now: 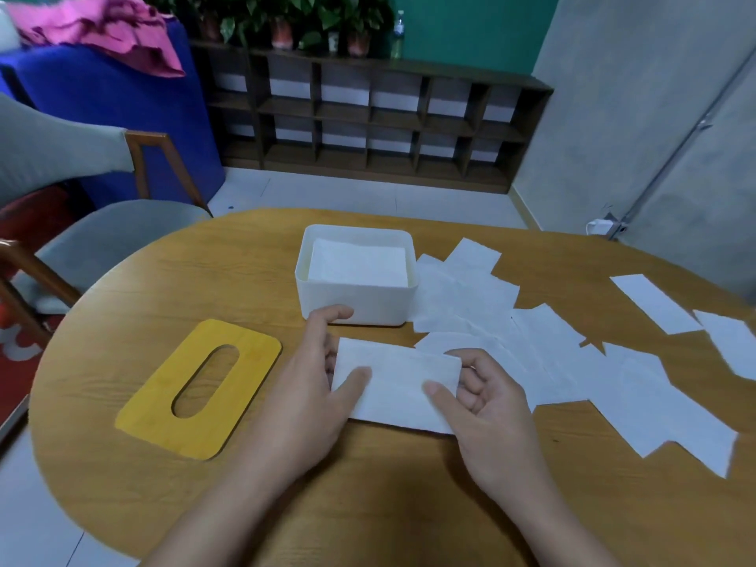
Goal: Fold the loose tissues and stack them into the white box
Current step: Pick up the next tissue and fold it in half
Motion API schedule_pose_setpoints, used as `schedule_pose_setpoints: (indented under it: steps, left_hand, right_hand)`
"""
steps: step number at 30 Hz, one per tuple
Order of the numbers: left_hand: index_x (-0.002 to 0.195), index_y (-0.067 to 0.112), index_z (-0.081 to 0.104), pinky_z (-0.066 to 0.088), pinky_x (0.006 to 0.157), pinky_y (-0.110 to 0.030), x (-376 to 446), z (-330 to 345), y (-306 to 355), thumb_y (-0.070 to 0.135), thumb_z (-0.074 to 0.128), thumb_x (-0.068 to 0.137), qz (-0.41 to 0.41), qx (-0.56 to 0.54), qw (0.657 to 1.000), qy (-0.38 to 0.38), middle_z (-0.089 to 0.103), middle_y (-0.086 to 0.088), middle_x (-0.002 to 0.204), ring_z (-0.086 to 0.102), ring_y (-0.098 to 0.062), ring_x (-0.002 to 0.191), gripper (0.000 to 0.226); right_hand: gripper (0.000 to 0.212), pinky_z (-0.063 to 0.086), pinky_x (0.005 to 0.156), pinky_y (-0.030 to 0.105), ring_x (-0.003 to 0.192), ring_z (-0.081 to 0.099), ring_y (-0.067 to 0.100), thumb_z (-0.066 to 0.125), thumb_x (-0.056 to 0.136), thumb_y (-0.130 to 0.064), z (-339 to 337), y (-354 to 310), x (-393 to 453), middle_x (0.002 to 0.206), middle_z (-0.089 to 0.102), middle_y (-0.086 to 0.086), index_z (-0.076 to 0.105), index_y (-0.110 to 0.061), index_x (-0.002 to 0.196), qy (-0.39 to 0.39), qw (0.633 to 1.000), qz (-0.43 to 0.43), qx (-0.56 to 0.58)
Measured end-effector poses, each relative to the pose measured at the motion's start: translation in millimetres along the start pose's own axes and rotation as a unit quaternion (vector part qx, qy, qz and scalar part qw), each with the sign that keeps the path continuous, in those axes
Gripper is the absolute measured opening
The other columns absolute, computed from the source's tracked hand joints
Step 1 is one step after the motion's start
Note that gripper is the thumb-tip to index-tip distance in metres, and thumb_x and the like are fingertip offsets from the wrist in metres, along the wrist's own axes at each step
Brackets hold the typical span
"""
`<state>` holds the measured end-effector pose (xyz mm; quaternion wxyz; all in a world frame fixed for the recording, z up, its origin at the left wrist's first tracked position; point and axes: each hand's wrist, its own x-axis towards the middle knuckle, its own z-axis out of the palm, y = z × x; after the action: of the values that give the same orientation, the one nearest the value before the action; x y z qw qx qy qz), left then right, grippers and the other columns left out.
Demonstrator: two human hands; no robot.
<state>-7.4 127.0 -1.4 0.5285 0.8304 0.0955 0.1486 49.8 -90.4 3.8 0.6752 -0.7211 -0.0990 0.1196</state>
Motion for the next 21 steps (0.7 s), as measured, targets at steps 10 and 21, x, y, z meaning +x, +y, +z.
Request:
schedule_pose_setpoints:
  steps: [10,21]
  left_hand:
    - [0.104,0.029,0.056,0.046,0.062,-0.035,90.2,-58.1,45.8,0.021,0.069,0.104,0.087,0.138,0.986,0.04,0.065,-0.002,0.09,0.058,-0.023,0.073,0.015]
    - [0.1,0.018,0.078,0.054,0.076,-0.037,165.0,-45.2,16.2,0.013,0.064,0.101,0.083,0.345,0.935,0.002,0.065,0.001,0.116,0.063,-0.022,0.094,0.015]
  right_hand:
    - [0.022,0.047,0.058,0.021,0.06,0.055,0.01,0.075,0.102,-0.016,18.6,-68.6,94.8,0.106,0.065,-0.017,0.06,-0.032,0.106,0.014,0.966,-0.172,-0.193]
    - [0.004,0.033,0.103,0.037,0.102,0.06,0.018,0.074,0.099,-0.027,27.4,-61.2,190.3,0.093,0.071,-0.011,0.071,-0.03,0.098,-0.023,0.861,-0.205,-0.465]
